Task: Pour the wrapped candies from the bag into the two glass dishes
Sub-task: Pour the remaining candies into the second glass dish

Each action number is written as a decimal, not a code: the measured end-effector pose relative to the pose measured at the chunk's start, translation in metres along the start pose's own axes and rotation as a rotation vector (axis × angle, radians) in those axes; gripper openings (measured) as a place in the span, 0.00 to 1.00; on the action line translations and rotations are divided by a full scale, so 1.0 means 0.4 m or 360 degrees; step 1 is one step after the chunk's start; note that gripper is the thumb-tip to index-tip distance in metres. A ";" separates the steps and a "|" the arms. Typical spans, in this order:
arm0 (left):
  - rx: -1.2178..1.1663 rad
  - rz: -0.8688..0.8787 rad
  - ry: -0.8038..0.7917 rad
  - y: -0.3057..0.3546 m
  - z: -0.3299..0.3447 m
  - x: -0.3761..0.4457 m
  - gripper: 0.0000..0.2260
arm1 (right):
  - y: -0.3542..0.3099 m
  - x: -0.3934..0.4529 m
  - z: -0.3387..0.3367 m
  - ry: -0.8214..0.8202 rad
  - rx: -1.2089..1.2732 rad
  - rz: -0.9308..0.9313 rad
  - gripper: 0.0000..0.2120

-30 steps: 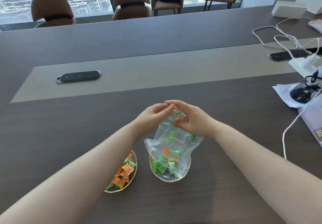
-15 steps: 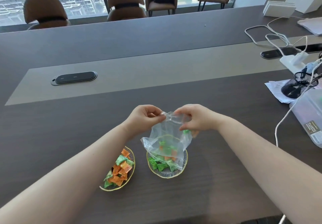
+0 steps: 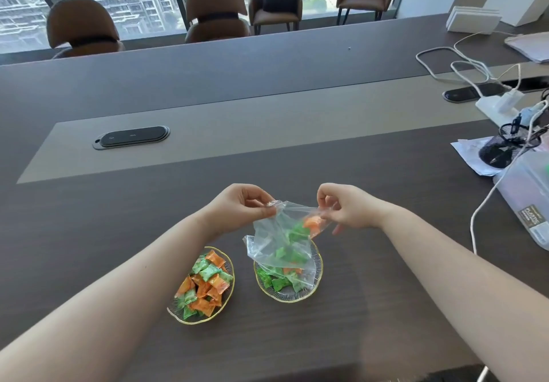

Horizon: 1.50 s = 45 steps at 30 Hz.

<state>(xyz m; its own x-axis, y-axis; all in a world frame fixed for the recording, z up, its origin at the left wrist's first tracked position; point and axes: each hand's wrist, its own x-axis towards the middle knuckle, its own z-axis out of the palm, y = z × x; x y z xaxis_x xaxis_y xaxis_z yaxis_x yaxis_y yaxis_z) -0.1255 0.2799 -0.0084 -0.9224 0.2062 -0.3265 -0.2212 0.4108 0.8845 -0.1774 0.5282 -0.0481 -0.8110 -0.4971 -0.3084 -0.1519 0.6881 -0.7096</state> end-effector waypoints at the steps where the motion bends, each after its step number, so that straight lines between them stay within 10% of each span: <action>1: -0.0007 0.0003 0.0010 0.002 -0.002 -0.002 0.08 | -0.001 -0.001 -0.002 0.0030 0.0028 -0.0010 0.05; 45: -0.0068 0.0239 0.0079 0.002 -0.133 -0.117 0.09 | -0.268 -0.101 -0.059 0.0367 -0.0067 -0.0477 0.01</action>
<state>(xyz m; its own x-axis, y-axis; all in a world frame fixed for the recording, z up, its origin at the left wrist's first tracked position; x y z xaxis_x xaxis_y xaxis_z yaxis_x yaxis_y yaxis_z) -0.0993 0.2233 0.0254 -0.9605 0.2177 -0.1734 -0.0919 0.3402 0.9359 -0.1418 0.4868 0.0556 -0.8323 -0.5508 0.0628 -0.4207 0.5539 -0.7185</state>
